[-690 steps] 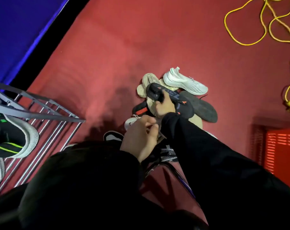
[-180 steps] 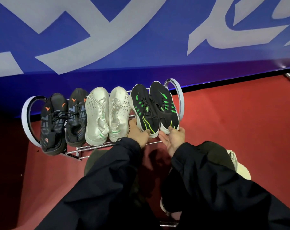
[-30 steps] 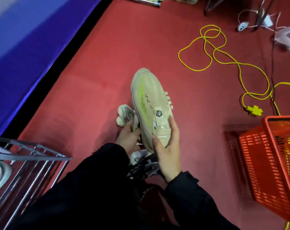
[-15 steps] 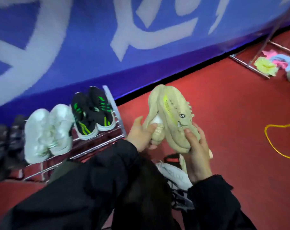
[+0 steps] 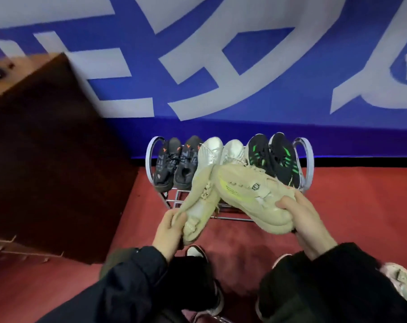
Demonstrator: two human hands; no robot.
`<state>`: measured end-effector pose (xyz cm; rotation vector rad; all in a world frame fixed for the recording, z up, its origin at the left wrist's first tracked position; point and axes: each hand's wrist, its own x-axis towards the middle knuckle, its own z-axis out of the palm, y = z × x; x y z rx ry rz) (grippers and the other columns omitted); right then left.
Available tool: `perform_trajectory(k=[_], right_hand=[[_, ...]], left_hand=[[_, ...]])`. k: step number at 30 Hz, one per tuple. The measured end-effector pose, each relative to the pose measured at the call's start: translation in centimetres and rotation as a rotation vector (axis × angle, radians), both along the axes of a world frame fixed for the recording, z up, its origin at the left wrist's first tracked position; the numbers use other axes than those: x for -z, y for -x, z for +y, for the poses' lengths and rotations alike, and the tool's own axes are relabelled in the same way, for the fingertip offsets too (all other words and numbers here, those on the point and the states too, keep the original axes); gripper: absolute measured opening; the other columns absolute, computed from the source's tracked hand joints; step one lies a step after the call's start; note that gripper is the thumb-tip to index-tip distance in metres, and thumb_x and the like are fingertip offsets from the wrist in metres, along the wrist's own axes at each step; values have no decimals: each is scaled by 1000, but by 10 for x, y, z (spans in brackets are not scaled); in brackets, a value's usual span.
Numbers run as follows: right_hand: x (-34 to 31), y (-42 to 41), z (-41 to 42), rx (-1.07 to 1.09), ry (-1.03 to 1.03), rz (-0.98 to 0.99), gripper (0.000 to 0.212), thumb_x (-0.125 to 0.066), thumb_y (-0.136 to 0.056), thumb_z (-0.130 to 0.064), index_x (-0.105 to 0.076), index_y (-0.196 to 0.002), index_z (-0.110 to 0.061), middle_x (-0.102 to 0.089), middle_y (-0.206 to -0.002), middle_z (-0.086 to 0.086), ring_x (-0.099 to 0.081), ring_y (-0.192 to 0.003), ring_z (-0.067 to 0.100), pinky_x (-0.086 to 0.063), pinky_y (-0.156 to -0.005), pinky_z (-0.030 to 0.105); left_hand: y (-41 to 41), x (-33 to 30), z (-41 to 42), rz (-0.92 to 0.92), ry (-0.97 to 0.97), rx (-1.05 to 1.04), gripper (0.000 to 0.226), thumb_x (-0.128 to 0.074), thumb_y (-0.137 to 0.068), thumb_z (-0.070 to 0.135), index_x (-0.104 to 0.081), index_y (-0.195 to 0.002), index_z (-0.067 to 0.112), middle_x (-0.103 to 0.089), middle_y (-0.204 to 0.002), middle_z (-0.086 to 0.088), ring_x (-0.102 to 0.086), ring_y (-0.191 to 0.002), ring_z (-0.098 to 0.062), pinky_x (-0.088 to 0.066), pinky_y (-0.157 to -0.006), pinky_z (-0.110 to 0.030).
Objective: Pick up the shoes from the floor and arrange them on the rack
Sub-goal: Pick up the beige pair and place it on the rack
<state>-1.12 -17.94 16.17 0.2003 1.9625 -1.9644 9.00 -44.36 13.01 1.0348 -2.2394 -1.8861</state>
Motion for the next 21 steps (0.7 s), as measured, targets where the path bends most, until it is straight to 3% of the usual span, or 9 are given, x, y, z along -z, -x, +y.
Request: perform_trajectory(k=[3,7,9,12,13,16,18,21], right_hand=[[24,-15,-27,-94,-36,48,47,-61,-73,-16,-68,-119,-18,-77,-109,-2,-67,-99,18,-50,-83,36],[58,-26,-51,-310,-183,129,65,-60,-75,-19,-57,-140,-22,-67,-131,-2,-62,-121,11,-49,-101,31],[66,-19,-63,-355,-243,93,60,-62,-73,-30,-62,-133,-25,-67,-128,-2,-62,-119,12,-50,-102,34],[77,-5,-84,-332,-249,-110,23,-61,-82,-19,-74,-100,-15,-77,-98,2,-70,-86,13,-53,-80,29],[85,-2,-94,-299,-237,-179,20,-59,-85,-16,-75,-96,-11,-77,-92,4,-69,-81,13,-52,-75,29],[105,-3,-129,-195,-115,-403,25,-51,-95,-14,-72,-108,-11,-78,-96,9,-70,-83,21,-52,-71,34],[124,-3,-152,-114,-42,-506,22,-52,-98,-17,-67,-113,-13,-76,-100,10,-68,-81,22,-52,-67,33],[158,2,-183,-80,-88,-457,25,-58,-97,-26,-66,-120,-19,-74,-116,7,-66,-91,17,-50,-74,30]], left_hand=[[-25,29,-24,-30,35,-128,18,-54,-101,26,-52,-113,13,-60,-99,-1,-58,-93,-20,-47,-73,-23],[-26,43,-36,-59,18,-264,32,-53,-98,40,-44,-121,18,-61,-108,-8,-62,-98,-27,-51,-92,-47],[-27,45,-38,-63,-17,-292,29,-51,-100,35,-41,-120,17,-60,-103,-7,-61,-90,-24,-49,-87,-43],[-26,53,-42,-104,-76,-361,25,-51,-101,27,-37,-116,14,-60,-105,-9,-60,-89,-23,-49,-89,-40],[-24,56,-44,-118,-106,-389,25,-52,-100,27,-37,-115,13,-60,-108,-14,-61,-89,-27,-54,-87,-40],[-22,57,-41,-146,-277,-486,23,-51,-101,25,-38,-115,14,-60,-99,-17,-64,-77,-33,-55,-50,-32],[-32,49,-32,-195,-332,-526,23,-52,-100,30,-40,-115,17,-60,-101,-16,-66,-84,-36,-54,-48,-33],[-55,38,-26,-251,-345,-570,24,-59,-97,30,-45,-110,16,-59,-99,-12,-65,-83,-36,-56,-45,-37]])
